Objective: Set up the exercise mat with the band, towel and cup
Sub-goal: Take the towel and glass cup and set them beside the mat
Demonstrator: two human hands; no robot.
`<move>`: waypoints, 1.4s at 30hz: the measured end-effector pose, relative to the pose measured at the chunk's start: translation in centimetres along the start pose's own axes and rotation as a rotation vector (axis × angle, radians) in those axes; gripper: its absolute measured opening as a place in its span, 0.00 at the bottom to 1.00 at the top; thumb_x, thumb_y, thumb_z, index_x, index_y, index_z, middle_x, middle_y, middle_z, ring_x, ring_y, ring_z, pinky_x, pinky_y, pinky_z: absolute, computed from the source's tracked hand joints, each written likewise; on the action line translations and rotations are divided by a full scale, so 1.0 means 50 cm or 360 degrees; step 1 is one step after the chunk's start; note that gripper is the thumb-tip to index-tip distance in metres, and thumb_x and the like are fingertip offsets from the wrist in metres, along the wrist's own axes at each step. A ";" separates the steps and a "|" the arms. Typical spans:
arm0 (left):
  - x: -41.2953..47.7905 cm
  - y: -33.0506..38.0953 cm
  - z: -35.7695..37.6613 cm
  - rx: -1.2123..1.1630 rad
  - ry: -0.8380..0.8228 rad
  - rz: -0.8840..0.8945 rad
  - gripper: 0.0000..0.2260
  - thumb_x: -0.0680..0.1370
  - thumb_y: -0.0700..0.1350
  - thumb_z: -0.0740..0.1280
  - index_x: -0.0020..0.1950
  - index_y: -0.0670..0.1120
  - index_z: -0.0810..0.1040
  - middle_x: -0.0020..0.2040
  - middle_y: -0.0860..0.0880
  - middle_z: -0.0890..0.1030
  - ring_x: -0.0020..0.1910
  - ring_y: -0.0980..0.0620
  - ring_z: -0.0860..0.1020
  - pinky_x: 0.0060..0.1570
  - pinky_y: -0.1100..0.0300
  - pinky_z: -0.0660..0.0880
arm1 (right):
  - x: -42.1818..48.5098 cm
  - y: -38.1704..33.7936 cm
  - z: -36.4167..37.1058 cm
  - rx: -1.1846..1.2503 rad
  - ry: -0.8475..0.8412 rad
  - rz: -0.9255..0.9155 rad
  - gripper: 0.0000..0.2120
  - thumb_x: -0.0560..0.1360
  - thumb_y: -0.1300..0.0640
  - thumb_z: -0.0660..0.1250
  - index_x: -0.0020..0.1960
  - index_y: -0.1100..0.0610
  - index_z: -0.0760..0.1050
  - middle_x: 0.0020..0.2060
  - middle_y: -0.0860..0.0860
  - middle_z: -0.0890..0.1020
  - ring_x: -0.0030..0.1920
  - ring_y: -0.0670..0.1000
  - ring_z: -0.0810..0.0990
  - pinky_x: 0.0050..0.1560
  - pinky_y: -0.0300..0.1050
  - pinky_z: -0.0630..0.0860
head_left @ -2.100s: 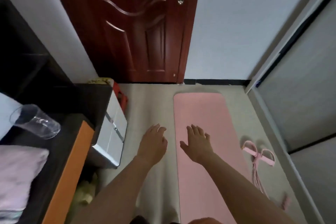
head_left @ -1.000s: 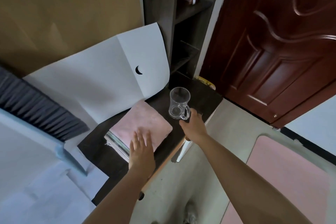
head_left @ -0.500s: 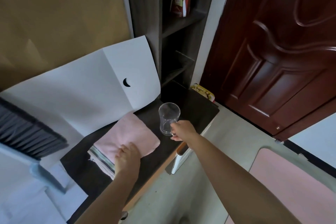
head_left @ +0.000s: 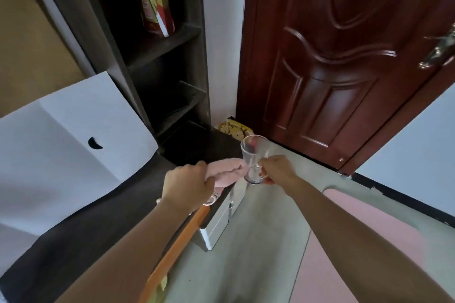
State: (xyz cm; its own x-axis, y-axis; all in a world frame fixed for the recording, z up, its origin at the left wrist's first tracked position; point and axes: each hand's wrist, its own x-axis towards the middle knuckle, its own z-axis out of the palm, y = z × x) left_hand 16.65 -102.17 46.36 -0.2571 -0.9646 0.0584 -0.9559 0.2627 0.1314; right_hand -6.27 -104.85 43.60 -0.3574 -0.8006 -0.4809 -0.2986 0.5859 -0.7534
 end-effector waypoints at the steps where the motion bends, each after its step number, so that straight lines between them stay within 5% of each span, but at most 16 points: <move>1: 0.022 0.035 0.006 0.0003 -0.0005 0.0058 0.13 0.78 0.57 0.58 0.44 0.50 0.72 0.33 0.52 0.78 0.30 0.52 0.78 0.34 0.60 0.77 | 0.012 0.016 -0.034 0.0077 0.0047 0.0026 0.09 0.75 0.57 0.67 0.37 0.60 0.78 0.30 0.53 0.81 0.25 0.49 0.80 0.26 0.37 0.76; 6: 0.125 0.190 0.057 -0.0075 -0.0078 0.0300 0.11 0.78 0.56 0.60 0.53 0.50 0.74 0.41 0.51 0.81 0.38 0.50 0.81 0.34 0.61 0.70 | 0.064 0.098 -0.177 0.0221 0.0233 0.0211 0.09 0.73 0.60 0.66 0.35 0.59 0.78 0.27 0.52 0.81 0.21 0.46 0.78 0.22 0.35 0.72; 12: 0.280 0.331 0.179 -0.0319 -0.0299 0.0388 0.12 0.79 0.51 0.61 0.60 0.50 0.75 0.50 0.49 0.82 0.48 0.46 0.81 0.48 0.53 0.78 | 0.180 0.197 -0.294 0.0297 0.0308 0.0426 0.07 0.75 0.59 0.65 0.40 0.59 0.76 0.31 0.52 0.80 0.26 0.48 0.78 0.23 0.35 0.72; 17: 0.422 0.422 0.309 -0.0453 -0.0497 0.0493 0.12 0.79 0.48 0.63 0.62 0.50 0.76 0.50 0.50 0.83 0.47 0.50 0.81 0.48 0.54 0.80 | 0.303 0.262 -0.355 0.0365 0.0363 0.0582 0.04 0.76 0.58 0.65 0.45 0.58 0.76 0.34 0.52 0.80 0.30 0.48 0.78 0.24 0.37 0.73; 22: 0.570 0.509 0.465 -0.0471 -0.0676 0.0491 0.14 0.78 0.45 0.63 0.64 0.50 0.75 0.55 0.50 0.82 0.51 0.48 0.81 0.50 0.54 0.79 | 0.455 0.356 -0.385 0.0351 0.0442 0.0763 0.09 0.74 0.61 0.65 0.36 0.60 0.78 0.34 0.59 0.83 0.32 0.55 0.81 0.41 0.50 0.82; 26: 0.644 0.551 0.604 -0.0524 -0.0752 0.0453 0.19 0.77 0.41 0.61 0.68 0.49 0.74 0.59 0.47 0.82 0.56 0.45 0.80 0.56 0.50 0.77 | 0.562 0.454 -0.370 0.0331 0.0508 0.0800 0.10 0.74 0.58 0.65 0.37 0.60 0.79 0.31 0.55 0.84 0.24 0.50 0.79 0.32 0.39 0.76; 34: 0.730 0.577 1.111 -0.0534 -0.0791 0.0274 0.22 0.77 0.40 0.61 0.71 0.53 0.72 0.66 0.48 0.78 0.64 0.44 0.75 0.63 0.49 0.72 | 0.893 0.797 -0.243 0.0305 0.0520 0.0759 0.12 0.77 0.55 0.64 0.40 0.61 0.80 0.33 0.54 0.84 0.24 0.51 0.79 0.33 0.39 0.75; 42: 0.841 0.577 1.550 -0.0522 -0.0550 0.0553 0.25 0.76 0.35 0.65 0.71 0.50 0.72 0.72 0.53 0.72 0.72 0.51 0.68 0.69 0.53 0.67 | 1.200 1.075 -0.148 0.0382 0.0562 0.0573 0.12 0.78 0.56 0.65 0.44 0.64 0.80 0.34 0.54 0.83 0.29 0.53 0.80 0.38 0.48 0.80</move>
State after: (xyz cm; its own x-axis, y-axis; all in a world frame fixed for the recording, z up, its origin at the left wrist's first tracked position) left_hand -32.73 -136.86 -24.09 -0.6314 -0.7575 -0.1659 -0.7275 0.5046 0.4648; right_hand -50.31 -120.47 -22.46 -0.6865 -0.4404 -0.5785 0.0920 0.7366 -0.6700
